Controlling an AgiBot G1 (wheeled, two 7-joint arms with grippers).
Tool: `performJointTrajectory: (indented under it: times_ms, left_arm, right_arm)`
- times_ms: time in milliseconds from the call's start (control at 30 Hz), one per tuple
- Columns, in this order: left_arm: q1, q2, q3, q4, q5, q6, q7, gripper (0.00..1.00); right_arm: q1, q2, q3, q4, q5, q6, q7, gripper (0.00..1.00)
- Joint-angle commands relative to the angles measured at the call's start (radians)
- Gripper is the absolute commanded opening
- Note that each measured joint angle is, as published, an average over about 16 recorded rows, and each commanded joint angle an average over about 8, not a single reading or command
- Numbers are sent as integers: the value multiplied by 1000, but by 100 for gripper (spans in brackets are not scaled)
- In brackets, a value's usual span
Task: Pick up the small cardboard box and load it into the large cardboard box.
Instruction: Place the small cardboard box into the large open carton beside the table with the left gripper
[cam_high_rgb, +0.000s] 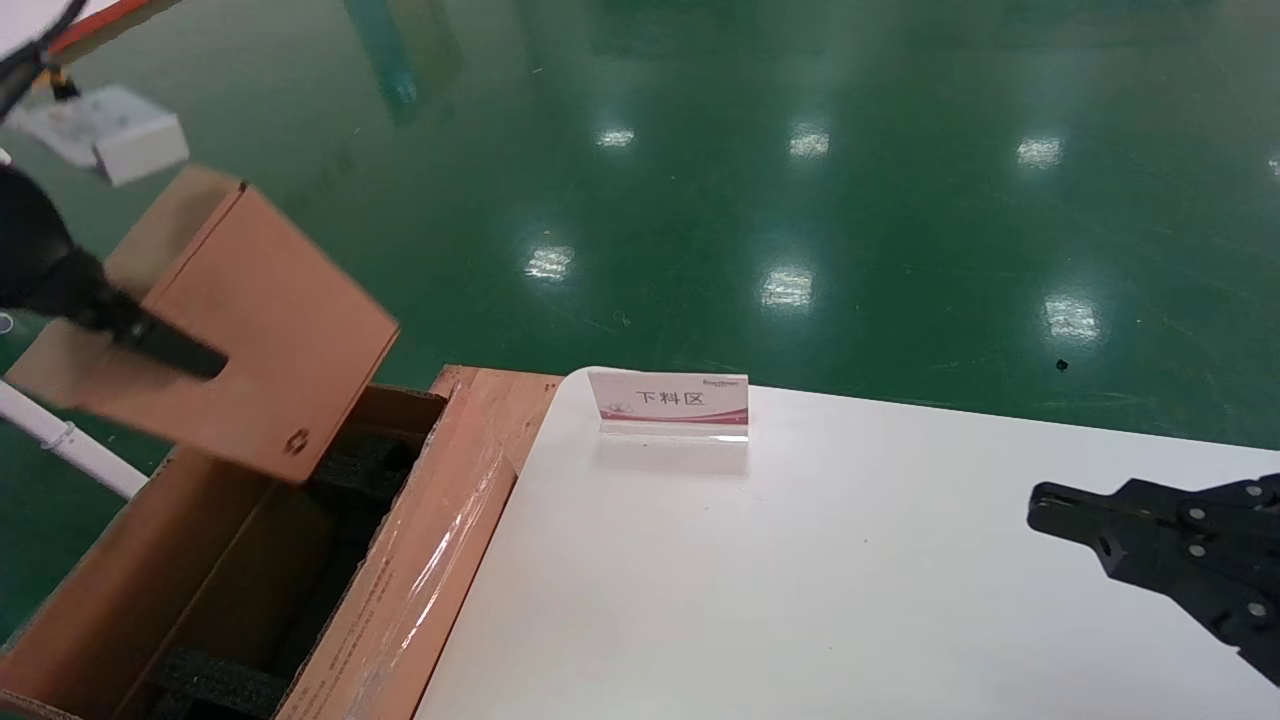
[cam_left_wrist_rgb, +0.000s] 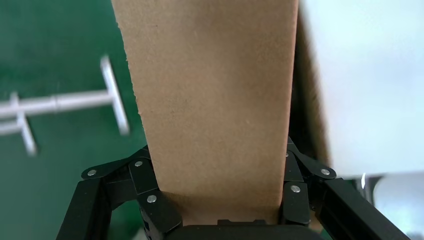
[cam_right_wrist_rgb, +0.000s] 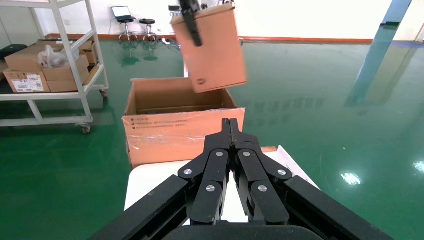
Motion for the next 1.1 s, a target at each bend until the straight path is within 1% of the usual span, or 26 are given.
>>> performJointTrajectory:
  times_ms: [33,167,300,467,667,700,933,967,1100]
  left_arm:
    - [-7,18,76,3,-1,1,-10,0]
    - [10,14,181,14,-22,-14,-12,0]
    - [46,-7,244,36,-24,-38,-3,0]
    - [109,-26,281,78,4,-87,-7,0]
    - [175,-33,291,126,9,-143,-15,0]
    - [186,-33,291,133,7,-151,-15,0]
    - [259,-23,297,183,2,-202,-23,0]
    - [268,-22,298,189,3,-209,-25,0]
    - [300,-23,303,208,6,-234,-24,0]
  right_arm:
    - [0,0,0,0,0,0,0,0]
    - [0,0,0,0,0,0,0,0]
    - [0,0,-1,0,0,0,0,0]
    - [0,0,-1,0,1,0,0,0]
    - [0,0,-1,0,1,0,-1,1]
    - [0,0,-1,0,1,0,-1,11]
    - [0,1,-2,0,1,1,-1,98]
    - [0,1,-2,0,1,1,-1,100]
    - [0,1,-2,0,1,1,-1,100]
